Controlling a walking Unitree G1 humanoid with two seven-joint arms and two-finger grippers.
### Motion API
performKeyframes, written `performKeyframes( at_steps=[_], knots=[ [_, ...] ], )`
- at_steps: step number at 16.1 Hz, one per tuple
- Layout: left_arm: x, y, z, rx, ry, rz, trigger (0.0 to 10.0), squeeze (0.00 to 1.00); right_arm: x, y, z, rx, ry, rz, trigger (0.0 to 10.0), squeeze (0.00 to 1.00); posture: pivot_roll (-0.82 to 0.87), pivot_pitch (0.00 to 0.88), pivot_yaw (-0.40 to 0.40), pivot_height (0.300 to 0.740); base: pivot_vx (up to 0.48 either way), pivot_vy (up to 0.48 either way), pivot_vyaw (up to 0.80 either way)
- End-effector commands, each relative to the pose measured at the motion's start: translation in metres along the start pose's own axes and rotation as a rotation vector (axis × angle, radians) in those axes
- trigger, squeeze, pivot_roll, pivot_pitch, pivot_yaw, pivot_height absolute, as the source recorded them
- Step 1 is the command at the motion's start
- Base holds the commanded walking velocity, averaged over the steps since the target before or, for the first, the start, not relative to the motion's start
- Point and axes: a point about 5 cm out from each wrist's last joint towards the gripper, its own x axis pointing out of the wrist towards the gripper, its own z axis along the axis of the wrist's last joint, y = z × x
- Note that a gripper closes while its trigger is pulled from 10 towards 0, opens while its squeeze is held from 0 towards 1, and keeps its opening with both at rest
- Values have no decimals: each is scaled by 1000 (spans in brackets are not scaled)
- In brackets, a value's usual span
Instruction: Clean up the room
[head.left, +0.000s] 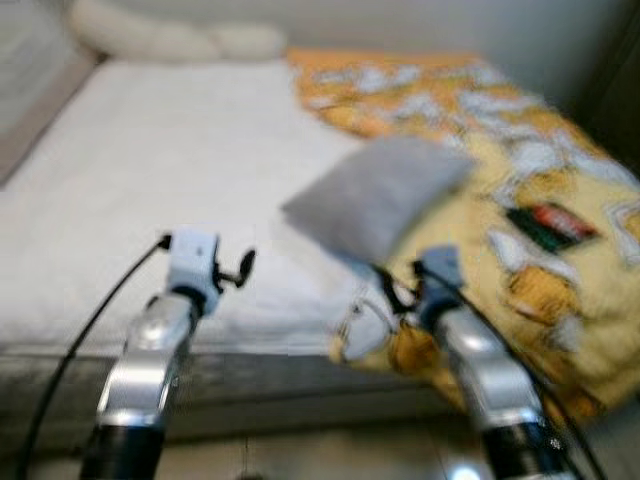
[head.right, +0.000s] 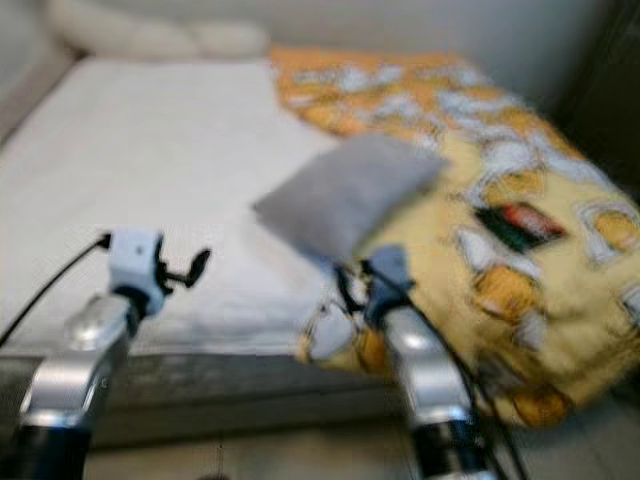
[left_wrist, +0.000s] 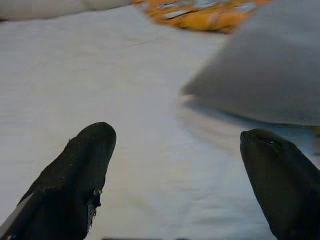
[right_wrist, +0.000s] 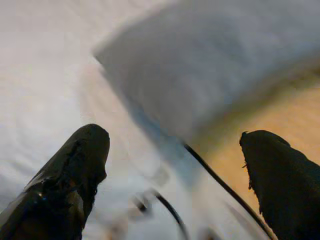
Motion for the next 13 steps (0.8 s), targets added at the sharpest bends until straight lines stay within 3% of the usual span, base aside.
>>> performKeyframes(
  at_steps=[1,13],
  knots=[
    [3,-7,5,-3,-13,-19,10000,0,-5,-17,-2,-6,7,-52,10000,0,84,0,-16,740,334,0,0],
    [7,-10,5,-4,-12,-32,10000,0,-3,-18,0,-47,8,-25,10000,0,82,0,-13,740,334,0,0]
  ],
)
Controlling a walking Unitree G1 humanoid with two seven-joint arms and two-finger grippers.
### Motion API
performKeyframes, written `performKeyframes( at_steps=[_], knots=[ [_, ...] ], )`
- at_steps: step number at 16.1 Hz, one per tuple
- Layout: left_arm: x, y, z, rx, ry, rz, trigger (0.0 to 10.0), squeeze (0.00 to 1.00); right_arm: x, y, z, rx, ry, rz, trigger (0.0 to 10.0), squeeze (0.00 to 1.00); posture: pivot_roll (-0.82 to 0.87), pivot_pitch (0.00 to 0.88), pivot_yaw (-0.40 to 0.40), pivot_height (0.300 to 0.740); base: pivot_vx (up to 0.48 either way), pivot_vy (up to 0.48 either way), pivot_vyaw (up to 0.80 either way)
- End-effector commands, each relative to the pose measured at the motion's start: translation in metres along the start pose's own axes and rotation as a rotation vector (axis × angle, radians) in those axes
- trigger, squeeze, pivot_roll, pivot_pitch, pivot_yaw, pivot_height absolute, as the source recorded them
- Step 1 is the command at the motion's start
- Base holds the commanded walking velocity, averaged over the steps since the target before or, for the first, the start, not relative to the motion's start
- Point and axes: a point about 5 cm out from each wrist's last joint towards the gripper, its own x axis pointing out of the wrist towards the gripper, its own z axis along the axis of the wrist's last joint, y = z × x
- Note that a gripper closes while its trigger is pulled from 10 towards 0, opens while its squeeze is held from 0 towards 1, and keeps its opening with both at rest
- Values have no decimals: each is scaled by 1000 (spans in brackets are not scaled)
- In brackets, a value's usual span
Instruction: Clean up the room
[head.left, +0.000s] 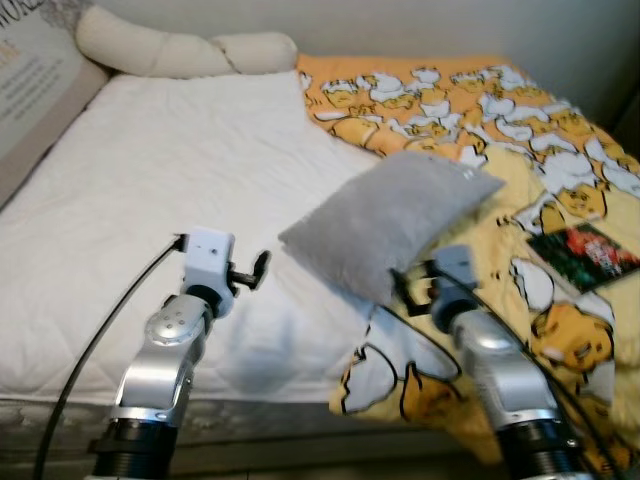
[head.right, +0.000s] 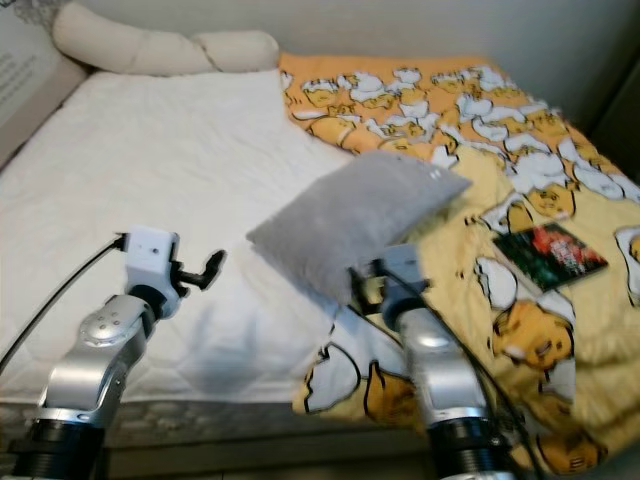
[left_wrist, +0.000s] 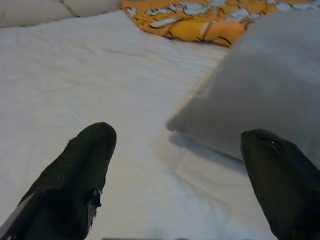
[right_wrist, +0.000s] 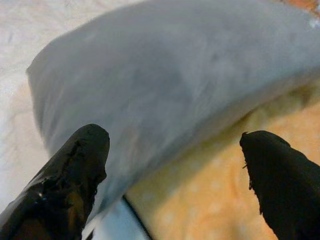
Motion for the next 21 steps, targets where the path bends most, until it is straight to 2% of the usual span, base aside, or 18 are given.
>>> performKeyframes(
  at_steps=[1,3,5,10,12,18,21],
  knots=[
    [-1,10,2,14,-2,27,10000,0,3,9,6,0,-21,29,10000,0,82,0,-13,740,330,0,0],
    [-2,11,2,14,-2,29,10000,0,3,13,6,-15,-19,64,10000,0,83,0,-13,740,330,0,0],
    [-2,10,2,12,-1,28,10000,0,2,12,6,-11,-22,59,10000,0,81,0,-10,740,332,0,800],
    [-2,10,1,13,0,23,10000,0,2,11,5,1,-24,50,10000,0,81,0,-10,740,333,0,0],
    [-2,9,1,20,1,22,10000,0,2,15,6,-29,-24,85,10000,0,81,0,-10,740,294,0,0],
    [-5,5,-2,35,7,8,10000,0,0,14,3,-4,-26,68,10000,0,84,0,-8,740,0,0,0],
    [-8,0,0,95,9,-39,10000,0,-1,2,12,60,-86,-2,10000,0,87,0,-5,740,0,0,0]
  ],
)
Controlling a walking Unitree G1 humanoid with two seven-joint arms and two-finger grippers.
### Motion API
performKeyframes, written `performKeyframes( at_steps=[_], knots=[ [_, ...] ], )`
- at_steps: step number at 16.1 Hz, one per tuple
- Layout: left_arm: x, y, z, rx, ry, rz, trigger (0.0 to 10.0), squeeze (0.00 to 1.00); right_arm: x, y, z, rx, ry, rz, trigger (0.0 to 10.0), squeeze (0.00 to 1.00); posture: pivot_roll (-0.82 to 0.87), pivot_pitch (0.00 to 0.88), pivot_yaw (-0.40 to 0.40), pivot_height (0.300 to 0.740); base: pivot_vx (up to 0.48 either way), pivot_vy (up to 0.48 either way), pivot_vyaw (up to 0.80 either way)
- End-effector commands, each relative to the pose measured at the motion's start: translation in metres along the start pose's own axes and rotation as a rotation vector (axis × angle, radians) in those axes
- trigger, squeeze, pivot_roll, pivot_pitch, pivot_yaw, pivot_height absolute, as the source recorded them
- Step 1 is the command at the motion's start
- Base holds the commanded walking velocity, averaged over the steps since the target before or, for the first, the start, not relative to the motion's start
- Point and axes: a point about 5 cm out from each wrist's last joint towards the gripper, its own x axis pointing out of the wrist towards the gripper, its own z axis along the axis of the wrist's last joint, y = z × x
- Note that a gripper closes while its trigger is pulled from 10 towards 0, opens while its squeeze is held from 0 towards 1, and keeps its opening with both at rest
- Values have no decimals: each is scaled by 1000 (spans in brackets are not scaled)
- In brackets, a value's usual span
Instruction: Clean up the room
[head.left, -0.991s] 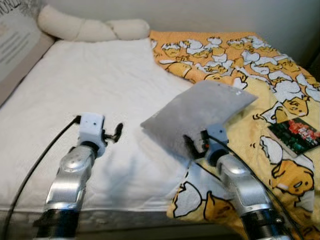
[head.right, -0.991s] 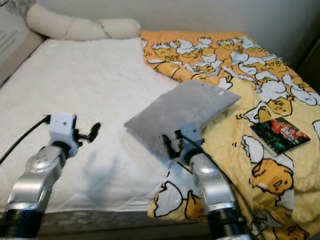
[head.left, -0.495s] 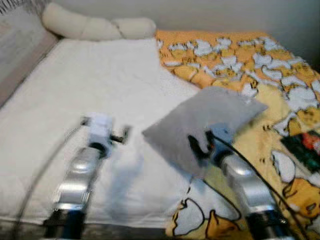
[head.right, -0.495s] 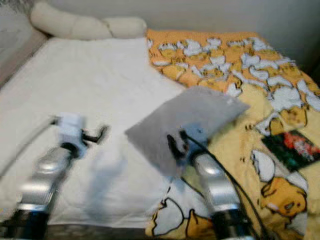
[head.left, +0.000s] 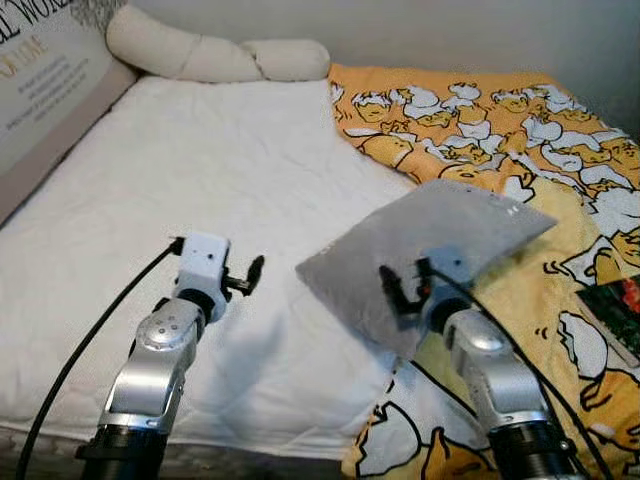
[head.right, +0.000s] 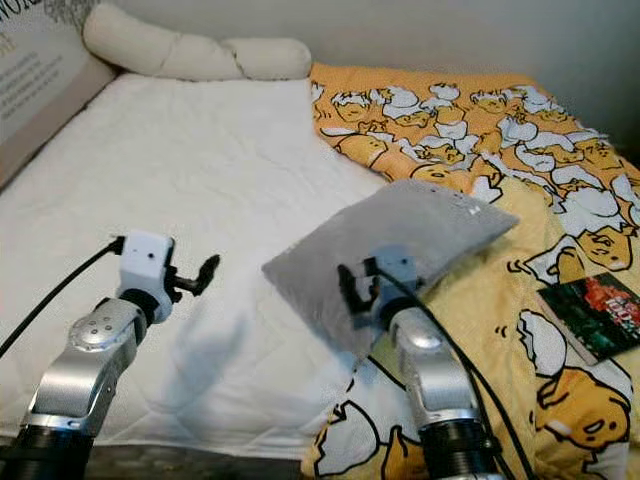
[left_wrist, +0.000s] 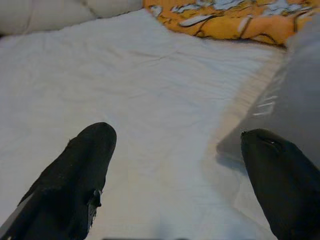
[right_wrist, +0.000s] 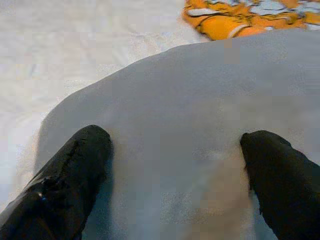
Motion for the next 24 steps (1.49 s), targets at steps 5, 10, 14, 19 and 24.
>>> performKeyframes(
  at_steps=[5,10,14,19,24],
  knots=[
    [-9,-3,-4,14,20,-14,10000,0,-8,-44,20,-4,-86,-139,10000,0,59,0,15,740,0,0,0],
    [-4,-4,-3,-26,36,-91,10000,0,7,-67,9,360,-22,-238,10000,1000,14,0,56,740,0,0,0],
    [-3,-10,0,-44,46,-243,10000,0,27,-68,-3,713,33,-286,10000,1000,4,0,79,740,0,0,0],
    [-6,-4,0,-53,77,-356,10000,0,38,-46,-27,962,183,-199,10000,1000,12,0,84,740,0,0,0],
    [-8,-3,0,-51,84,-365,10000,0,42,-31,-31,1019,223,-93,0,0,30,0,79,740,0,0,0]
  ],
)
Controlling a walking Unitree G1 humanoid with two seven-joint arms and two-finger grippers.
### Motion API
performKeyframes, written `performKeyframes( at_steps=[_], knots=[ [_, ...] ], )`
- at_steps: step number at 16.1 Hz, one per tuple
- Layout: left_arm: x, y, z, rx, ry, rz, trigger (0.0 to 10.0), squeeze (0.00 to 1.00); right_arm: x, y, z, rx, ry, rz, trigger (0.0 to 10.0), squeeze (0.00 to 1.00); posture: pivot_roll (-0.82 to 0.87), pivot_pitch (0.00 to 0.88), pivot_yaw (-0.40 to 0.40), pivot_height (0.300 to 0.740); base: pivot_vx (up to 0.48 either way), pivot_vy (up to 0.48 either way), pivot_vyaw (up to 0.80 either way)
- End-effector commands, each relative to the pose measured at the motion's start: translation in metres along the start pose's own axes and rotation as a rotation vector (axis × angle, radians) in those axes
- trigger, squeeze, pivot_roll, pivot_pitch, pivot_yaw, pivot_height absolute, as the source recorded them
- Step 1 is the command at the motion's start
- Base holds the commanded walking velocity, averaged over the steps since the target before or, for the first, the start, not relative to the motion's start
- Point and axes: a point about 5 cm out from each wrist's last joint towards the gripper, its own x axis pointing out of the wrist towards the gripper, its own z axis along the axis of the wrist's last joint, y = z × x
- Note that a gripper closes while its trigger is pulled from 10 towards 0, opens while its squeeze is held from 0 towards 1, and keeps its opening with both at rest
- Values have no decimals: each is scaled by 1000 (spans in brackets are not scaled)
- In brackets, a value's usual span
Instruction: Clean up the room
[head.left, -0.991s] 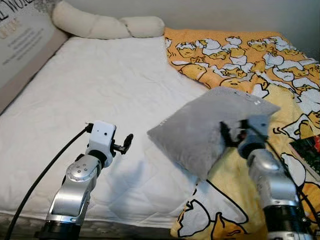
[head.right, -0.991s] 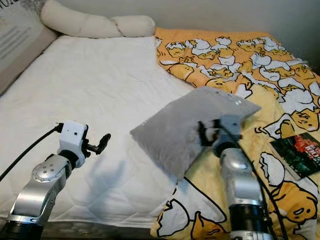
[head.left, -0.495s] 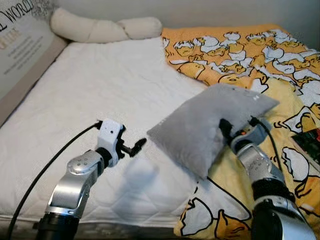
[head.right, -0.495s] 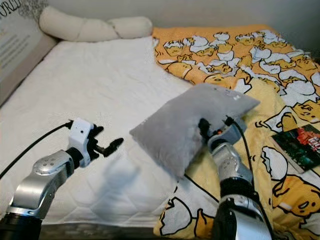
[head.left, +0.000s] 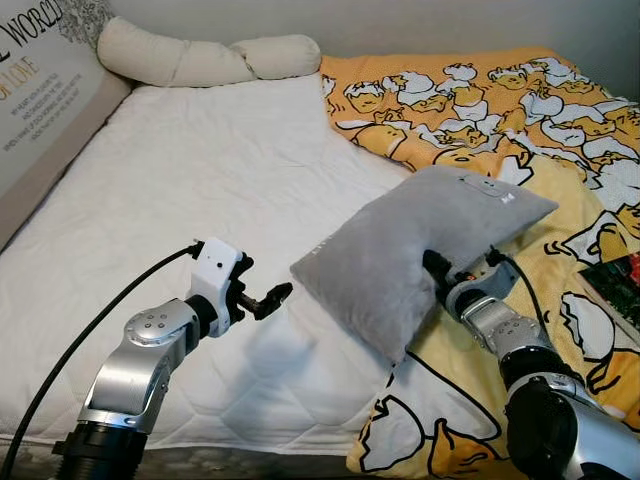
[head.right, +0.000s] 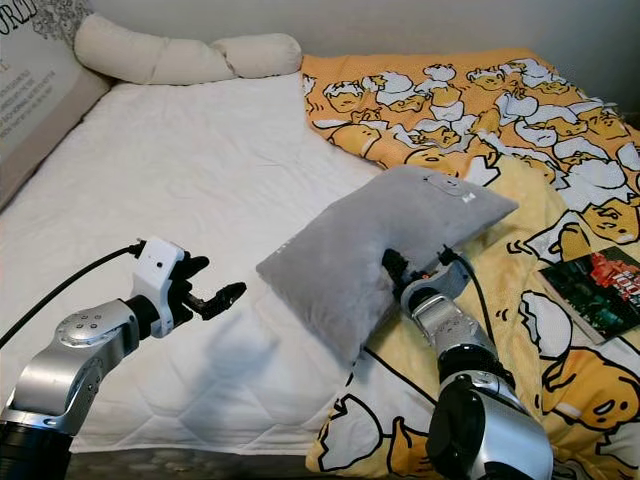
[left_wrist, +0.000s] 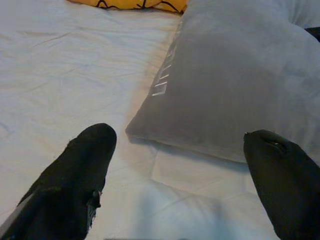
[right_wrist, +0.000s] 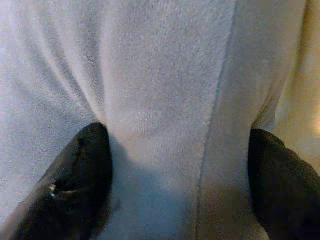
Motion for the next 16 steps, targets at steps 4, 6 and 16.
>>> performKeyframes(
  at_steps=[4,6,16],
  knots=[
    [-1,3,0,11,19,-16,10000,0,6,13,-17,-26,56,25,0,0,13,0,90,740,0,0,0],
    [-3,3,-1,14,28,-23,10000,0,8,16,-20,-38,63,40,0,0,25,0,78,740,0,0,0],
    [-2,3,-1,10,26,-17,10000,0,7,11,-22,-107,74,1,0,0,21,0,80,740,0,0,0]
  ],
)
